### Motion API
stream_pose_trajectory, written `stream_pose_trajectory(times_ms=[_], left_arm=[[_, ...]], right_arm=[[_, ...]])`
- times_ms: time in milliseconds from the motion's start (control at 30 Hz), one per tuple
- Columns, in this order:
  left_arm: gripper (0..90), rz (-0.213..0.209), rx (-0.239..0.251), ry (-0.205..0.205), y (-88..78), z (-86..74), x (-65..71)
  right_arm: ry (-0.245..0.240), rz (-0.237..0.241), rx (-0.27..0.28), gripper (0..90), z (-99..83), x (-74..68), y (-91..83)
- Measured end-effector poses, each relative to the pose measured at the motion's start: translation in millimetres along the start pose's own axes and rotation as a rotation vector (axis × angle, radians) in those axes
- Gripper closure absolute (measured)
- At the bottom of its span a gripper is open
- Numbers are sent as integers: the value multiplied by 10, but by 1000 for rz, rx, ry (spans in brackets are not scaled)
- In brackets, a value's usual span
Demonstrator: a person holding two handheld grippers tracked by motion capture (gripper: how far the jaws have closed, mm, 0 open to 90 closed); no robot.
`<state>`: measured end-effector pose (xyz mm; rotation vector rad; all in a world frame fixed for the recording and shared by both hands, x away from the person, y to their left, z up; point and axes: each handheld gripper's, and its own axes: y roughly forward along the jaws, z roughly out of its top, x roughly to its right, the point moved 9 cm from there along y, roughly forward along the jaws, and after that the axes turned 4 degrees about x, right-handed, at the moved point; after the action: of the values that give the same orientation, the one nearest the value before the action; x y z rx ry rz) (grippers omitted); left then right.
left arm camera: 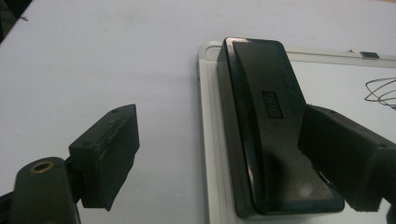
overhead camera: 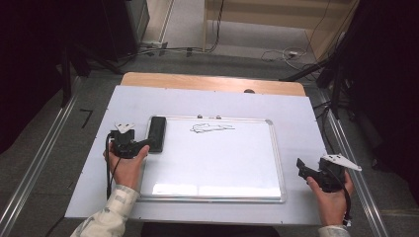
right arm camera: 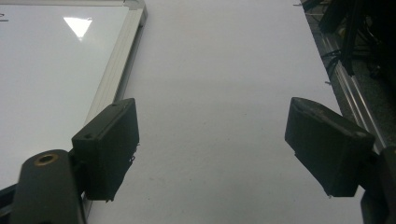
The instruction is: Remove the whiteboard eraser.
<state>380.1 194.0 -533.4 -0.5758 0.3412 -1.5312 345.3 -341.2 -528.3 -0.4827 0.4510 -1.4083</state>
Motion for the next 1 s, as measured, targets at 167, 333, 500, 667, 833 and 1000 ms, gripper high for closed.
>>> stream_pose_trajectory(times_ms=[167, 333, 500, 667, 833, 1000], left_arm=[[201, -5, -5, 13, 88, 25, 74], [240, -7, 1, 23, 142, 103, 138], [301, 1, -5, 43, 245, 171, 198], [334, 3, -15, 44, 358, 202, 218], [336, 7, -16, 37, 420, 246, 215], [340, 7, -14, 44, 464, 277, 233]], right_arm=[[-1, 0, -3, 163, -6, -2, -2], [-5, 3, -1, 166, -4, -6, -3], [-3, 5, 0, 169, 1, -12, -2], [-4, 7, 1, 170, 0, -12, -8], [0, 5, 0, 171, -3, 0, -5], [-4, 8, 1, 171, 0, -8, -4]])
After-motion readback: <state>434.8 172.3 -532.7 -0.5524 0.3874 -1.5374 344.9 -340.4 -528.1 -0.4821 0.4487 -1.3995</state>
